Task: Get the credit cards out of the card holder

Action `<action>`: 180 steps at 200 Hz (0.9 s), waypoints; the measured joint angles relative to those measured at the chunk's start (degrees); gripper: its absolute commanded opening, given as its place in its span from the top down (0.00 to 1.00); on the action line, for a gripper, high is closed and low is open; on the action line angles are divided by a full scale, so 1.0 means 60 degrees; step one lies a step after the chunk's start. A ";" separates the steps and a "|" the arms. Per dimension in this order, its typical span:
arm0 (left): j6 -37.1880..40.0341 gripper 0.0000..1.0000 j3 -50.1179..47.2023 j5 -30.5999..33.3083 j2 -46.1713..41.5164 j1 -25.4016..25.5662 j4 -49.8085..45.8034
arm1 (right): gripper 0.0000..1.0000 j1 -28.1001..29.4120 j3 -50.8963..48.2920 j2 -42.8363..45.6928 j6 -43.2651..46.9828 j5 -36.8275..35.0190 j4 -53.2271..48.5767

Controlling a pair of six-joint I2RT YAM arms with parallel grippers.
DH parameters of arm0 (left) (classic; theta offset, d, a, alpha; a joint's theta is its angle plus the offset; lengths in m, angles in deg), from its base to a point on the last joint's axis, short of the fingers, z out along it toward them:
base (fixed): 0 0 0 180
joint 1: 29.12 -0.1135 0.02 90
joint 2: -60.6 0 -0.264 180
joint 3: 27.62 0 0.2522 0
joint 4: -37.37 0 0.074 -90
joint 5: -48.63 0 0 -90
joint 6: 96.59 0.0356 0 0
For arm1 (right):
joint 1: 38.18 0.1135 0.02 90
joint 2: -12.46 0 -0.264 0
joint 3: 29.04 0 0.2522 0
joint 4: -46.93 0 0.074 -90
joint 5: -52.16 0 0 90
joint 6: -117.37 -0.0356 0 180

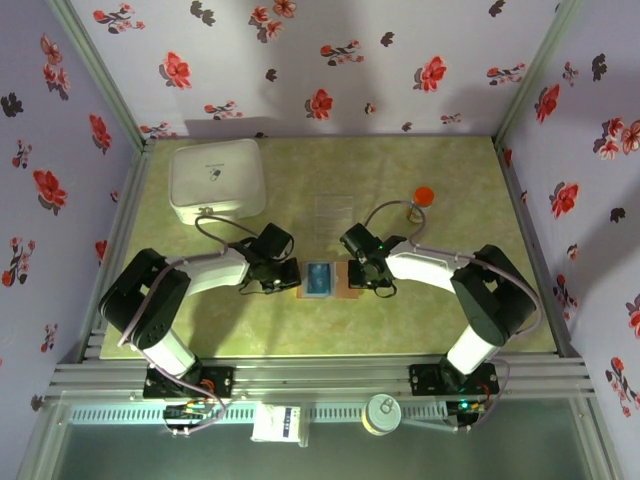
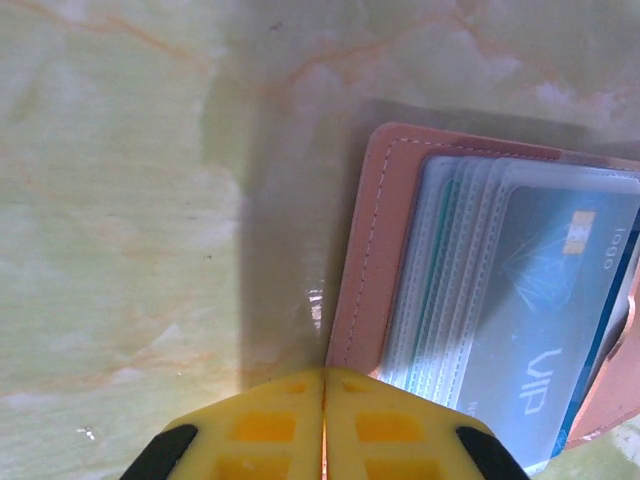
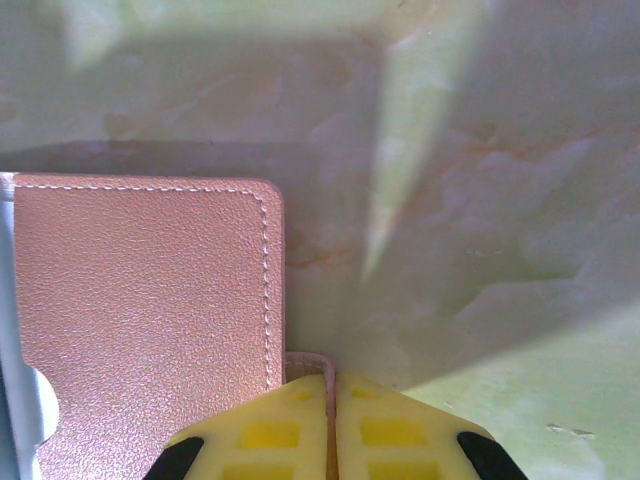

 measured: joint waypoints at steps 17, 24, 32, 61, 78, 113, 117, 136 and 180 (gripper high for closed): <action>0.0000 0.91 -0.0015 0.0004 -0.0004 0.0000 0.0004 | 0.92 0.0036 0.0073 -0.0055 -0.0004 -0.0055 -0.0062; 0.0000 0.91 -0.0015 0.0004 -0.0004 0.0000 0.0004 | 0.91 0.0044 0.0087 -0.0066 -0.0007 -0.0080 -0.0091; 0.0004 0.91 -0.0015 0.0000 -0.0004 0.0000 0.0004 | 0.90 0.0062 0.0120 -0.0076 -0.0022 -0.0113 -0.0135; 0.0004 0.91 -0.0022 0.0018 -0.0029 0.0000 -0.0007 | 0.84 0.0124 0.0211 -0.0095 -0.0022 -0.0266 -0.0306; 0.0004 0.91 -0.0029 0.0025 -0.0040 0.0000 -0.0029 | 0.81 0.0142 0.0273 -0.0095 -0.0025 -0.0313 -0.0521; 0.0007 0.91 -0.0029 0.0033 -0.0040 0.0000 -0.0058 | 0.73 0.0168 0.0339 0.0149 -0.0025 -0.0331 -0.0936; 0.0007 0.91 -0.0029 0.0033 -0.0044 0.0000 -0.0062 | 0.72 0.0168 0.0350 0.0219 -0.0029 -0.0331 -0.0987; 0.0011 0.91 -0.0029 0.0073 -0.0080 0.0000 -0.0120 | 0.68 0.0168 0.0514 0.0586 -0.0029 -0.0331 -0.1293; 0.0047 0.90 -0.0047 0.0106 -0.0470 0.0000 -0.0532 | 0.63 0.0168 0.0987 0.1297 -0.0022 -0.0470 -0.2040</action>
